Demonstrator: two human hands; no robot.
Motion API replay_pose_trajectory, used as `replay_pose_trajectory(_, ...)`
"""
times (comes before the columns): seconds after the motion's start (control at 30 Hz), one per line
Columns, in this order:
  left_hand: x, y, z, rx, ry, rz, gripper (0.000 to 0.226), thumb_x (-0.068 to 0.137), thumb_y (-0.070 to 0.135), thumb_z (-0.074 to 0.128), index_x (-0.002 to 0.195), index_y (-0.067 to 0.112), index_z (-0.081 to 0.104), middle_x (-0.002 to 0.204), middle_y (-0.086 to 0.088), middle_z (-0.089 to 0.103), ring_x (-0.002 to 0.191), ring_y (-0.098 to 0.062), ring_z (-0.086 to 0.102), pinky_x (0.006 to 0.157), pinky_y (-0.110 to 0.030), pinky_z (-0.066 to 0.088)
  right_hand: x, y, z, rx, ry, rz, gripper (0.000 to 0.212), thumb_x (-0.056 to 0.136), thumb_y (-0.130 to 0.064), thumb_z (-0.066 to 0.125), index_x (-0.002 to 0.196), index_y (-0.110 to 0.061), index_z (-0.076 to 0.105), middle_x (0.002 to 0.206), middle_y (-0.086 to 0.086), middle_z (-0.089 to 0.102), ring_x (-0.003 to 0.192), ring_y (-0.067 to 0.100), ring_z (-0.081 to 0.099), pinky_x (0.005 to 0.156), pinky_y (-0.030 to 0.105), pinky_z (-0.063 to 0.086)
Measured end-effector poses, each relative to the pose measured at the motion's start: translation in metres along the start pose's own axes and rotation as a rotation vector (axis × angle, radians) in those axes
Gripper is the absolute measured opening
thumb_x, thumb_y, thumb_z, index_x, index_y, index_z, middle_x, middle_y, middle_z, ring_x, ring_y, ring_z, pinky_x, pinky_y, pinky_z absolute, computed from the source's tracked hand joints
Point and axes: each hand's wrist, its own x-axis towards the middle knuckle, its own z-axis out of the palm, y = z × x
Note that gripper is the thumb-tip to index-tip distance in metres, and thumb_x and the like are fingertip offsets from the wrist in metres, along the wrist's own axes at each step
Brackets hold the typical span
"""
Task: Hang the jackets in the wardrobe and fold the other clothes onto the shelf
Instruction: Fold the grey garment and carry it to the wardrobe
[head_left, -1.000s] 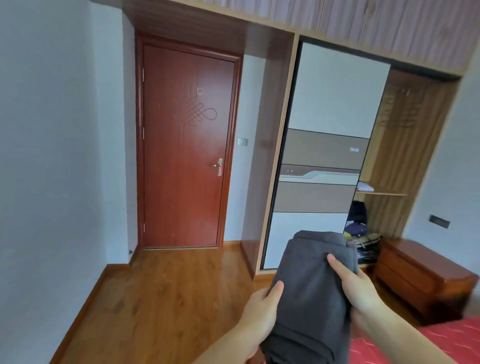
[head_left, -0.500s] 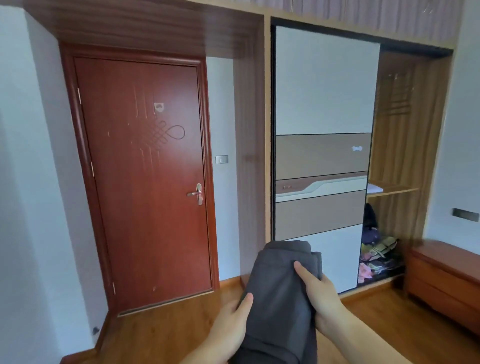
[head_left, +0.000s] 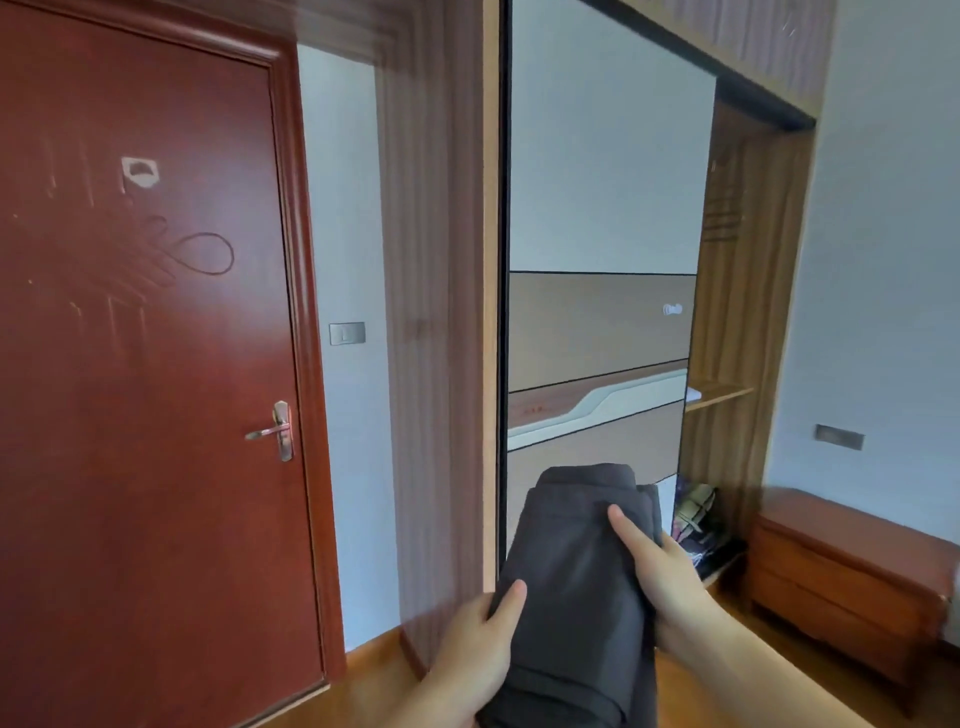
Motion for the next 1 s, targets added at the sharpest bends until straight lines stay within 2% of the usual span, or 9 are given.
replay_pose_trajectory(0.07,0.051,0.003,0.0,-0.025,-0.071,-0.005,0.038,0.091,0.063,0.046,0.085,0.031,0.066,0.092,0.017,0.069,0.086,0.001,0.061,0.073,-0.017,0.045,0.035,-0.005,0.009,0.0,0.05,-0.033,0.017,0.087,-0.04,0.069,0.094,-0.027,0.06,0.101,0.004,0.07,0.094,0.027,0.066,0.083,0.04,0.053)
replay_pose_trajectory(0.17,0.112,0.018,0.022,-0.079,-0.237,-0.017,0.042,0.083,0.064,0.059,0.094,0.026,0.073,0.093,0.013,0.075,0.085,-0.002,0.068,0.078,-0.019,0.052,0.078,-0.015,0.001,0.016,0.177,-0.073,0.012,0.089,-0.035,0.067,0.094,-0.027,0.059,0.095,0.001,0.07,0.088,0.021,0.066,0.065,0.032,0.052)
replay_pose_trajectory(0.27,0.155,0.039,0.055,-0.109,-0.43,0.008,0.031,0.083,0.051,0.069,0.098,0.024,0.073,0.088,0.016,0.075,0.081,0.001,0.07,0.064,-0.011,0.05,0.123,-0.024,-0.027,-0.001,0.299,-0.101,0.022,0.088,-0.036,0.067,0.105,-0.027,0.059,0.101,0.002,0.07,0.092,0.022,0.067,0.066,0.032,0.053)
replay_pose_trajectory(0.43,0.24,0.058,0.129,-0.071,-0.7,-0.015,0.035,0.08,0.044,0.076,0.107,0.022,0.071,0.094,0.015,0.075,0.086,-0.001,0.071,0.069,-0.014,0.053,0.204,-0.021,-0.09,-0.044,0.444,-0.086,0.023,0.09,-0.038,0.064,0.106,-0.023,0.06,0.101,0.004,0.07,0.09,0.022,0.066,0.065,0.031,0.053)
replay_pose_trajectory(0.6,0.348,0.077,0.221,0.021,-0.734,-0.002,0.046,0.076,0.05,0.076,0.111,0.022,0.071,0.099,0.014,0.074,0.091,-0.003,0.069,0.073,-0.015,0.053,0.316,-0.026,-0.16,-0.056,0.5,-0.052,0.031,0.09,-0.041,0.064,0.113,-0.021,0.058,0.108,0.007,0.069,0.1,0.028,0.066,0.093,0.047,0.053)
replay_pose_trajectory(0.77,0.442,0.106,0.299,0.083,-0.761,0.036,0.081,0.053,0.068,0.073,0.119,0.022,0.067,0.112,0.01,0.071,0.103,-0.009,0.067,0.097,-0.031,0.052,0.412,-0.044,-0.216,-0.027,0.55,-0.021,0.034,0.09,-0.043,0.062,0.115,-0.021,0.054,0.104,0.005,0.066,0.095,0.025,0.064,0.086,0.041,0.054)
replay_pose_trajectory(0.83,0.475,0.117,0.328,0.048,-0.783,0.036,0.083,0.053,0.066,0.075,0.122,0.023,0.064,0.114,0.01,0.07,0.105,-0.01,0.066,0.098,-0.032,0.051,0.447,-0.054,-0.237,-0.011,0.564,0.001,0.042,0.088,-0.045,0.064,0.119,-0.019,0.054,0.105,0.006,0.066,0.096,0.026,0.063,0.082,0.039,0.053)
replay_pose_trajectory(0.9,0.51,0.126,0.36,0.012,-0.789,0.036,0.082,0.053,0.063,0.079,0.124,0.024,0.063,0.113,0.011,0.07,0.104,-0.01,0.066,0.097,-0.031,0.052,0.485,-0.063,-0.258,0.001,0.574,0.018,0.053,0.085,-0.047,0.067,0.126,-0.017,0.053,0.11,0.008,0.065,0.1,0.028,0.062,0.087,0.042,0.053)
replay_pose_trajectory(1.0,0.565,0.142,0.406,-0.01,-0.806,0.04,0.068,0.064,0.059,0.078,0.122,0.028,0.061,0.113,0.012,0.068,0.104,-0.008,0.064,0.095,-0.027,0.052,0.545,-0.079,-0.286,-0.021,0.6,0.022,0.056,0.084,-0.049,0.066,0.129,-0.017,0.051,0.111,0.009,0.064,0.1,0.029,0.062,0.091,0.044,0.052)
